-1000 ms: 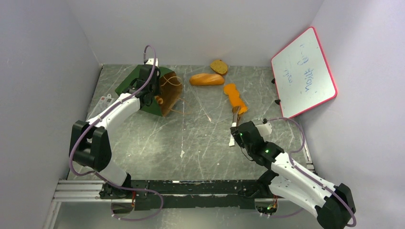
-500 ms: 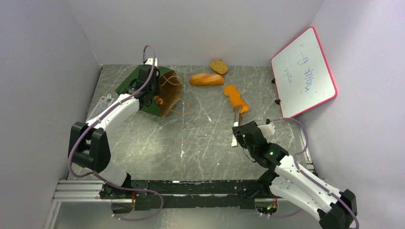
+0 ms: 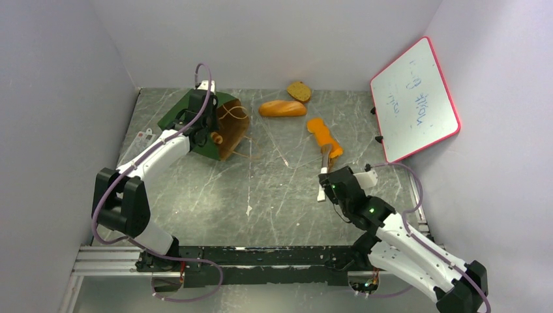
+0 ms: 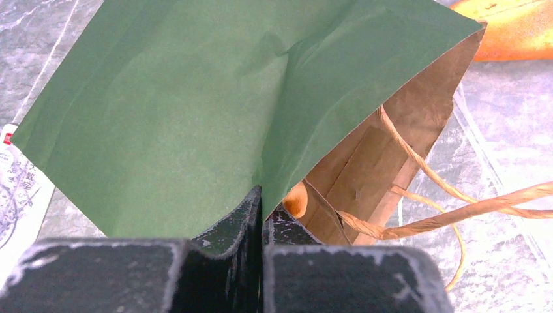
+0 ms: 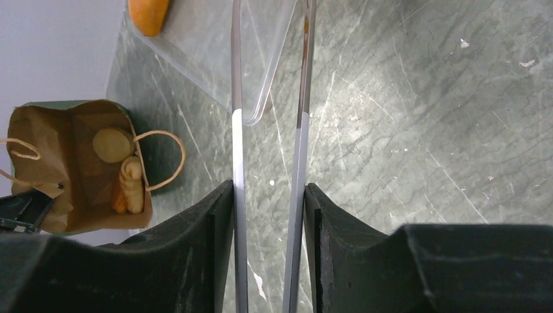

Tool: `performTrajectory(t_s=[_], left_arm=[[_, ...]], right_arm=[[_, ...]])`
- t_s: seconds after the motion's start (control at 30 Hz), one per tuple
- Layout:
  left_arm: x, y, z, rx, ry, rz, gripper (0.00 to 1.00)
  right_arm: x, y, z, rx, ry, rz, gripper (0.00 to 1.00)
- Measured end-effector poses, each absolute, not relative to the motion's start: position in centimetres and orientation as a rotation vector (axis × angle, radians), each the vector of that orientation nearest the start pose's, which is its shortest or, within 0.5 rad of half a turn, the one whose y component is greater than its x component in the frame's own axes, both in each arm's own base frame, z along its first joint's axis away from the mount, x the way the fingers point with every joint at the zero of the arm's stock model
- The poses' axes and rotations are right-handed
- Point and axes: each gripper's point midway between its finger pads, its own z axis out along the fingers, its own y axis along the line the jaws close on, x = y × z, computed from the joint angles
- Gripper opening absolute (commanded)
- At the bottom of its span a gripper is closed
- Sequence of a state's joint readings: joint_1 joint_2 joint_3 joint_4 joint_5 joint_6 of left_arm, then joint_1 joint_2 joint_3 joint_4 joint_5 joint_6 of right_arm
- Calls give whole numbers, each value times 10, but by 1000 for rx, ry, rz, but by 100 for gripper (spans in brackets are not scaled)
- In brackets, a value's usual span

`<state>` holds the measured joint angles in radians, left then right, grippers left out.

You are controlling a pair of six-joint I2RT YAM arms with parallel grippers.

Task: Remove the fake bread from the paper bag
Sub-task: Place the fake bread in the container.

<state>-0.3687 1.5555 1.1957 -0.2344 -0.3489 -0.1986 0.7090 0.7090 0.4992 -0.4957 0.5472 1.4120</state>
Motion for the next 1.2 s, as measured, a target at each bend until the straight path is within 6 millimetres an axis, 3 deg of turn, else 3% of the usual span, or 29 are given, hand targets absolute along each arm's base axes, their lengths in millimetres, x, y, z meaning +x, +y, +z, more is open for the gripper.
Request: performTrajectory(t_s=[0.37,0.53,0.8,1.2], left_arm=[[433,-112,178,-15,2126,40,7],[430,-111,176,-14,2129,40,7],[429,-111,178,-15,2125,38,7],[429,-111,178,-15,2125,37,7]], right_arm=[[235,124,129,1018,1954,579,42],[248,127,122,1003,1963,548,42],[277,113,118,1040,1934,531,43],[266,114,128,1019,1919,617,48]])
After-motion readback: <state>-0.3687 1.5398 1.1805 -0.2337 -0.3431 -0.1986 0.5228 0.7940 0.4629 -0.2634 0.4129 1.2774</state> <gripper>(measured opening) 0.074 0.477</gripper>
